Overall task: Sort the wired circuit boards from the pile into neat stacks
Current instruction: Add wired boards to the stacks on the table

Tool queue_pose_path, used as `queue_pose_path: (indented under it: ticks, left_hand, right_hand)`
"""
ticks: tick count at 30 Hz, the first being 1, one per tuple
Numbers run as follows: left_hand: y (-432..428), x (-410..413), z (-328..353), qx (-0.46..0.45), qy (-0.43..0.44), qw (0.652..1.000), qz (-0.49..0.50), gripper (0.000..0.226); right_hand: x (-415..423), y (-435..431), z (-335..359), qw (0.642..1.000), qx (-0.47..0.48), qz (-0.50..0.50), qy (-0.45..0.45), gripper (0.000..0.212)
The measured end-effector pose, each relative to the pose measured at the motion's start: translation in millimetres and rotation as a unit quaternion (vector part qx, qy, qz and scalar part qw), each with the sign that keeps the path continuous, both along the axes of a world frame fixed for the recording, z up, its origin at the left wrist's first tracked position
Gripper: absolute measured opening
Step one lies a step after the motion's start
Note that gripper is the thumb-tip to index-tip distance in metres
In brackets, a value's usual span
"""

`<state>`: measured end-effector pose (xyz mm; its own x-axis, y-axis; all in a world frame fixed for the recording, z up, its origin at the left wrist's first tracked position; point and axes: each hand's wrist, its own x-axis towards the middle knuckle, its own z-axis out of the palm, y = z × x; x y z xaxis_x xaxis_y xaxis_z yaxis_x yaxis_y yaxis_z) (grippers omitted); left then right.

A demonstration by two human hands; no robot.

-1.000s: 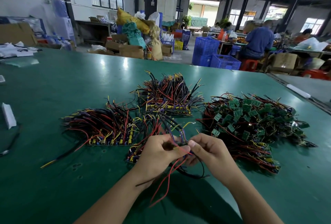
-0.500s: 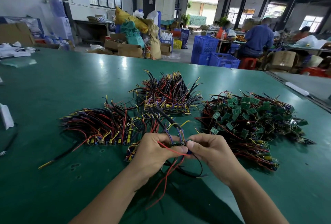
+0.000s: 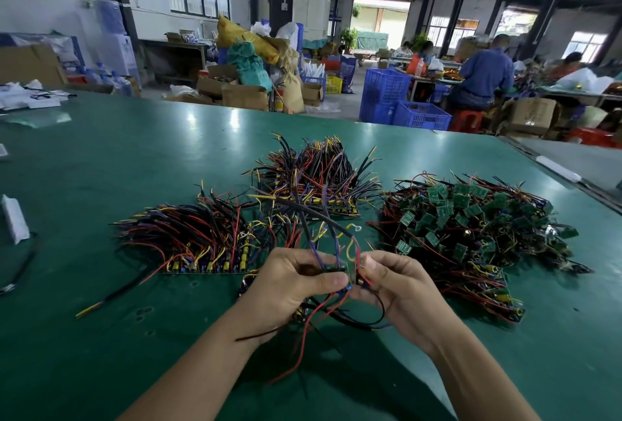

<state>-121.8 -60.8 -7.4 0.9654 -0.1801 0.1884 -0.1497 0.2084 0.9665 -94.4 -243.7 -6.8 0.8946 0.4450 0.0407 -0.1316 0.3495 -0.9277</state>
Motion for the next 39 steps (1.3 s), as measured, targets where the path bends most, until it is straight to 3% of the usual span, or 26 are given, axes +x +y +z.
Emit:
queue_pose_path:
  ticks: [6, 11, 17, 19, 23, 25, 27, 28, 33, 35, 37, 39]
  left_hand:
    - [-1.8, 2.7, -1.4, -0.004, 0.019, 0.998, 0.067, 0.024]
    - [-1.8, 5.0, -1.7, -0.026, 0.034, 0.994, 0.101, 0.035]
    - [6.8, 17.9, -4.4, -0.065, 0.064, 0.971, 0.22, 0.011]
    - [8.6, 19.0, -5.9, -0.081, 0.07, 0.965, 0.237, 0.013]
    - [10.5, 19.7, -8.0, -0.041, 0.05, 0.965, 0.253, 0.016]
    - [10.1, 19.1, -8.9, 0.0, 0.031, 0.966, 0.257, 0.017]
    - [9.0, 17.4, -9.1, 0.021, 0.026, 0.967, 0.254, 0.017]
    - [8.2, 16.5, -8.5, 0.029, 0.025, 0.968, 0.249, 0.017]
    - [2.5, 13.0, -4.1, 0.036, 0.006, 0.971, 0.235, 0.013]
    - [1.3, 11.7, -2.3, -0.002, 0.02, 0.976, 0.217, 0.008]
    - [-0.2, 10.0, -0.4, -0.047, 0.04, 0.98, 0.188, 0.009]
    - [-1.7, 8.5, 0.3, -0.074, 0.051, 0.982, 0.167, 0.01]
  right_hand:
    - [5.8, -1.3, 0.4, 0.992, 0.08, -0.045, 0.085, 0.016]
    - [13.4, -11.2, 4.4, 0.986, 0.118, -0.076, 0.094, 0.011]
    - [23.4, -35.7, 10.6, 0.975, 0.117, -0.171, 0.075, 0.015]
    - [24.8, -39.8, 9.0, 0.976, 0.06, -0.204, 0.044, 0.014]
    - [25.6, -38.8, 0.0, 0.952, -0.18, -0.247, -0.028, 0.008]
    - [27.5, -38.1, -7.5, 0.901, -0.343, -0.25, -0.091, 0.006]
    - [28.6, -38.1, -12.4, 0.812, -0.504, -0.241, -0.171, 0.004]
    - [28.4, -38.3, -13.3, 0.785, -0.541, -0.231, -0.196, 0.003]
    - [28.6, -40.3, -16.4, 0.726, -0.618, -0.169, -0.248, 0.008]
    - [27.1, -38.6, -15.0, 0.706, -0.611, -0.222, -0.282, 0.012]
    - [21.7, -35.3, -9.2, 0.723, -0.527, -0.324, -0.308, 0.013]
    - [12.5, -26.3, -1.4, 0.781, -0.417, -0.345, -0.313, 0.008]
